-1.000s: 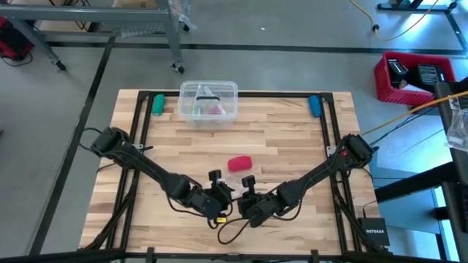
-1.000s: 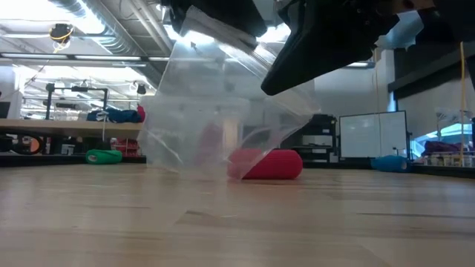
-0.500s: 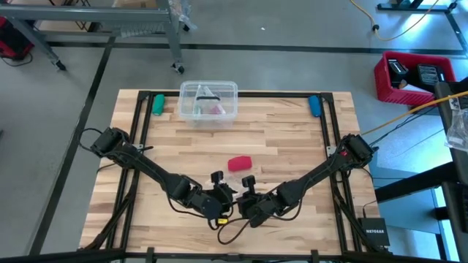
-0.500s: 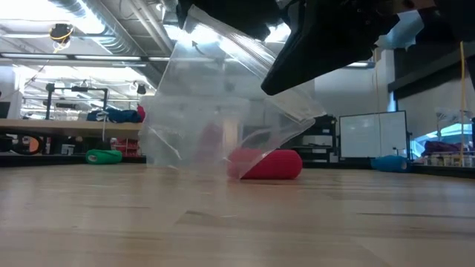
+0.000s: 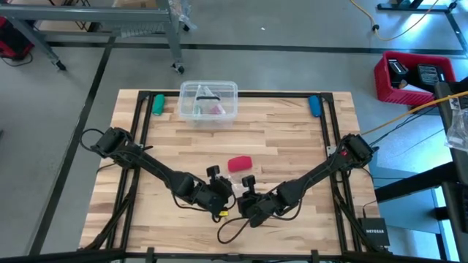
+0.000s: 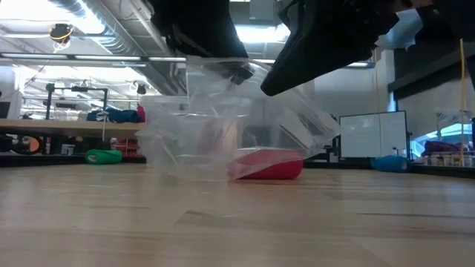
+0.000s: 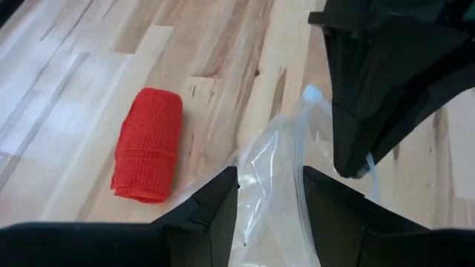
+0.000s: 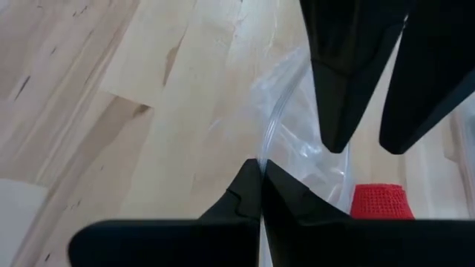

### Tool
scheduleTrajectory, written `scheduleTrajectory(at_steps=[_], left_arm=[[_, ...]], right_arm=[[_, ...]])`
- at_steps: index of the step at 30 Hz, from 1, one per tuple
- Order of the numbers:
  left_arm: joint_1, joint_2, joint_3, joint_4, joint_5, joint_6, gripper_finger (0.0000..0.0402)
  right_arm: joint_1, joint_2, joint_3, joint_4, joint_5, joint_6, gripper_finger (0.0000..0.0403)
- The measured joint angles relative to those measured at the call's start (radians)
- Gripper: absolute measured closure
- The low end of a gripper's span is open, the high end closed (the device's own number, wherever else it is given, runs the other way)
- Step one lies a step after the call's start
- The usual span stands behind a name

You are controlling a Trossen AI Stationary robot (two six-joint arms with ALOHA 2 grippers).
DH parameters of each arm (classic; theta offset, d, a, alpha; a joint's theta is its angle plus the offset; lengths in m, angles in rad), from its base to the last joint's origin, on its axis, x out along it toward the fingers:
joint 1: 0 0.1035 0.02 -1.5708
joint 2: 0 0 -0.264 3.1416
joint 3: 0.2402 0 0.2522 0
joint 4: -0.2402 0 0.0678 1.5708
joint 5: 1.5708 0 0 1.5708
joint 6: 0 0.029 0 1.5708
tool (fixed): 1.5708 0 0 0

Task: Roll bandage
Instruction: Put the red bandage into the zip bag

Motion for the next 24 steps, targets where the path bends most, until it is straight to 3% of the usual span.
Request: scheduleTrajectory(at_steps=[6,11,17,20,24], left_arm=[[0.007,-0.001,0.0,-0.003,0.0,-0.005,0.0266],[0.023,0.003,0.0,0.048,0.179,-0.007,0.0266],[0.058,0.012,0.0,0.004,0.193,-0.055,0.0274],[0.069,0.012,0.0,-0.015,0.192,-0.059,0.0306],[0.069,0.012,0.0,-0.004,0.194,-0.027,0.0382]], right_arm=[[0.0,0.0,0.0,0.0,0.0,0.002,0.0398],[0.0,0.0,0.0,0.0,0.0,0.003,0.0398],[0.0,0.0,0.0,0.003,0.0,0.005,0.0398],[0.0,0.0,0.0,0.004,-0.001,0.006,0.0398],[0.0,0.0,0.0,0.012,-0.007,-0.017,0.0398]])
